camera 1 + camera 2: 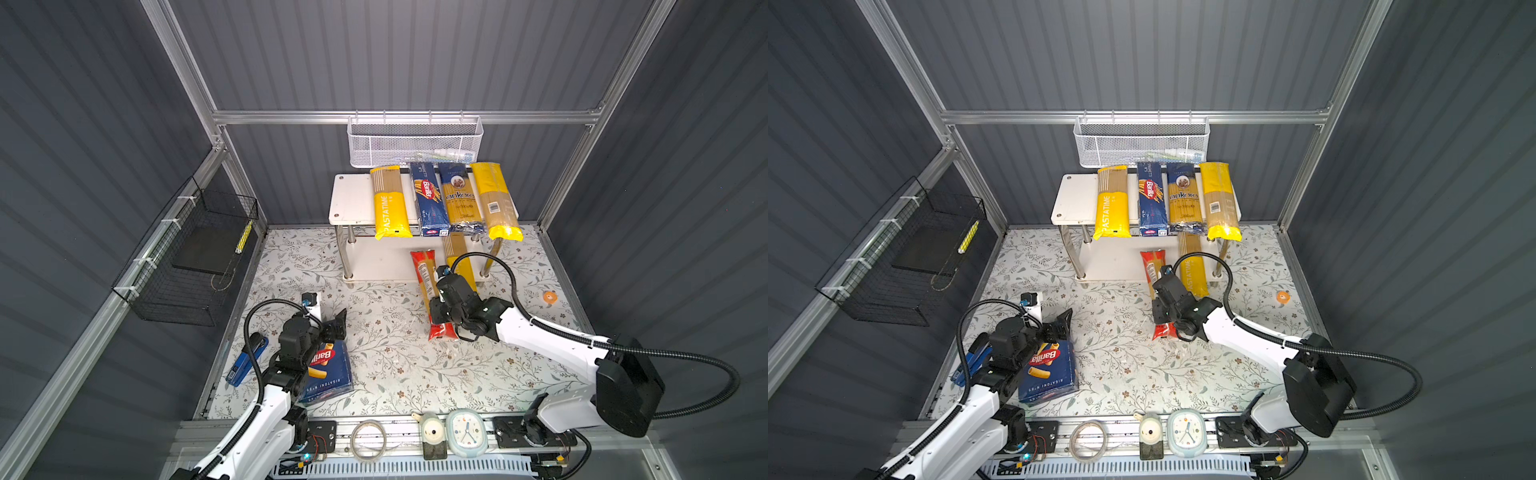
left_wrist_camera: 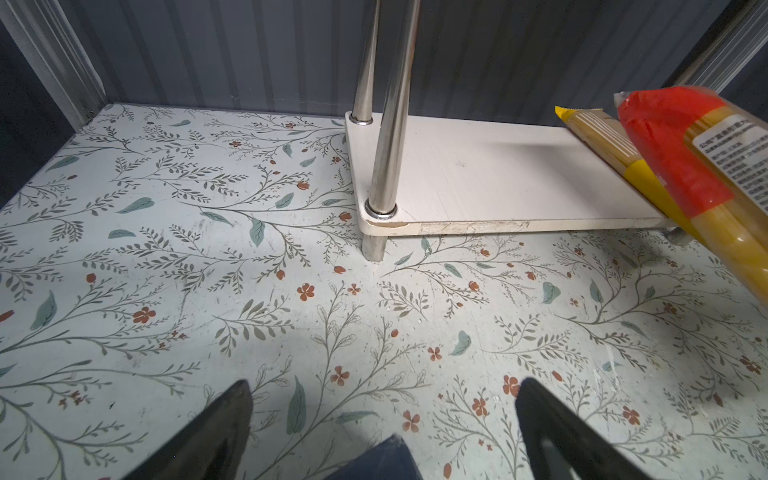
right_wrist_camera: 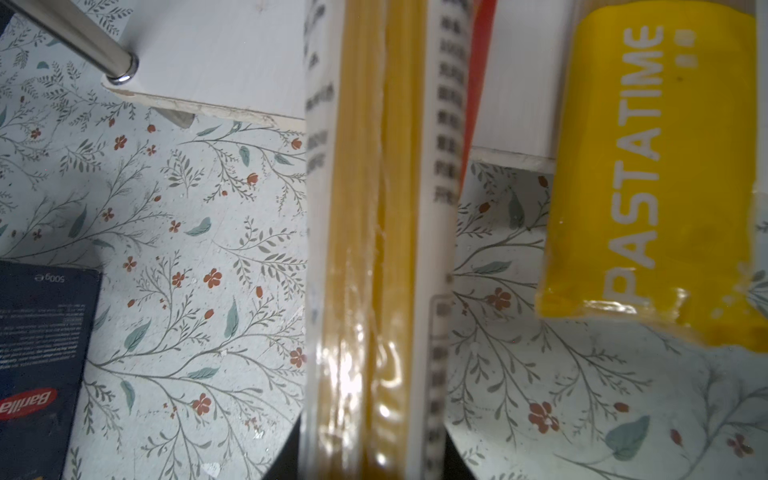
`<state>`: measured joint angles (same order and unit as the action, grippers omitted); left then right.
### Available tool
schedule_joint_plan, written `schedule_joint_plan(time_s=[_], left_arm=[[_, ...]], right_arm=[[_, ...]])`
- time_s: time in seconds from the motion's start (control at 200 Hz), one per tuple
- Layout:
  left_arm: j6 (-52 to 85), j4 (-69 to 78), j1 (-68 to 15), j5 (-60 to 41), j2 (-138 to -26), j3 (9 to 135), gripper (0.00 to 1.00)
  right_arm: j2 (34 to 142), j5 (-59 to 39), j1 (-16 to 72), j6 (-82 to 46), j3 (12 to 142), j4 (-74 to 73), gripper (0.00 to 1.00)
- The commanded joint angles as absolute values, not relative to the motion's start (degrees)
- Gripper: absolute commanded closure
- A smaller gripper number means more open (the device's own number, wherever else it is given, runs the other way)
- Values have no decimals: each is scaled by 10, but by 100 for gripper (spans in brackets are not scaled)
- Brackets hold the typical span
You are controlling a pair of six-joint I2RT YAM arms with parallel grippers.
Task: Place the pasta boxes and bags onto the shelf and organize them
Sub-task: 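Lift the spaghetti bag upright with the right gripper and carry it toward the lower shelf, then lower the spaghetti bag onto the lower shelf beside the Pastatime bag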
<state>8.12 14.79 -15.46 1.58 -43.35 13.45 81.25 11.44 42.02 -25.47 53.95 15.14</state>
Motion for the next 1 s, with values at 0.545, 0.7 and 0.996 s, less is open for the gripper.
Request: schedule_joint_plan(time_s=[0.545, 0.7, 0.996], left_arm=[[76, 153, -158, 23, -430, 149, 0], [76, 153, -158, 23, -430, 149, 1], [76, 153, -158, 21, -430, 149, 1]], right_arm=[[822, 70, 327, -233, 605, 53, 89], [833, 70, 312, -225, 615, 39, 89], [884, 42, 300, -223, 667, 36, 89]])
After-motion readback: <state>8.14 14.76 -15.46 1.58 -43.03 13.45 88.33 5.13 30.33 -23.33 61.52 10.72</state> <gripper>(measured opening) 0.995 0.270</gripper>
